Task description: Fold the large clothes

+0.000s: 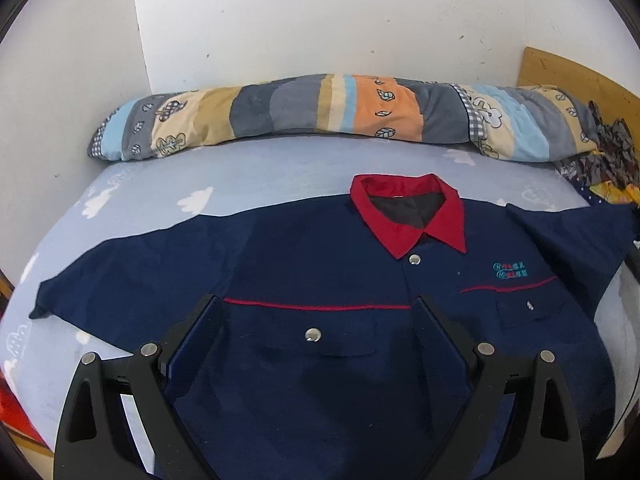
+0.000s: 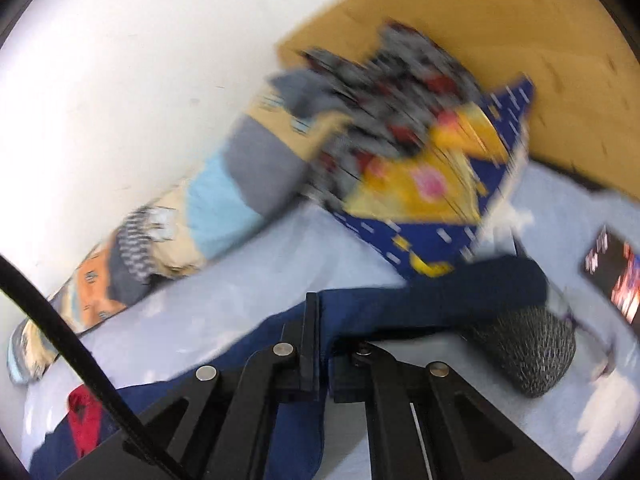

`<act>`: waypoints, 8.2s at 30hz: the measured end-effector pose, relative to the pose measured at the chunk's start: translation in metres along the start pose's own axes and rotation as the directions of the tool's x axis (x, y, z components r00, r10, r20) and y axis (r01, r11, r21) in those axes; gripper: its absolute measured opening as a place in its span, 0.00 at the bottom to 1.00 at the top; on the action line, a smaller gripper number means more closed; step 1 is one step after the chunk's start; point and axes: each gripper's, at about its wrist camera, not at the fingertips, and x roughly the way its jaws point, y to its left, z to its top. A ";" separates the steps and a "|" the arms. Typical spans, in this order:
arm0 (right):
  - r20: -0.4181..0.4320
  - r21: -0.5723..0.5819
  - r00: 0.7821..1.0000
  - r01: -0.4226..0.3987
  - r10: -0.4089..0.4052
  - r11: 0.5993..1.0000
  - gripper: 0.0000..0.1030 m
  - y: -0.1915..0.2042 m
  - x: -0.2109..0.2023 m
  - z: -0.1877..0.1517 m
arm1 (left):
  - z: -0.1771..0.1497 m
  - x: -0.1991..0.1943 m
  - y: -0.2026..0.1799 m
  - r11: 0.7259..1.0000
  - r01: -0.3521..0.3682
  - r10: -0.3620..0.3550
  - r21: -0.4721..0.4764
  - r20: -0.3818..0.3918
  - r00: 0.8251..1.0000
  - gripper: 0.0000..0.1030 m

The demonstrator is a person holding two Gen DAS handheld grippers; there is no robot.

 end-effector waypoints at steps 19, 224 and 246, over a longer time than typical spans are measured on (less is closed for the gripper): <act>0.031 -0.360 0.902 -0.392 0.431 0.847 0.03 0.322 -0.169 0.075 | -0.013 0.045 -0.026 0.993 -0.040 0.052 0.107 -0.118 0.992 0.92; -0.525 -0.535 0.849 -0.278 -0.056 0.798 0.79 0.243 -0.001 -0.250 | -0.053 0.106 0.018 0.993 -0.014 0.031 0.117 -0.146 0.989 0.82; -0.527 -0.460 0.848 -0.342 0.057 0.819 0.85 0.199 -0.074 -0.234 | -0.084 0.036 0.026 0.999 -0.024 0.028 0.039 -0.092 0.995 0.82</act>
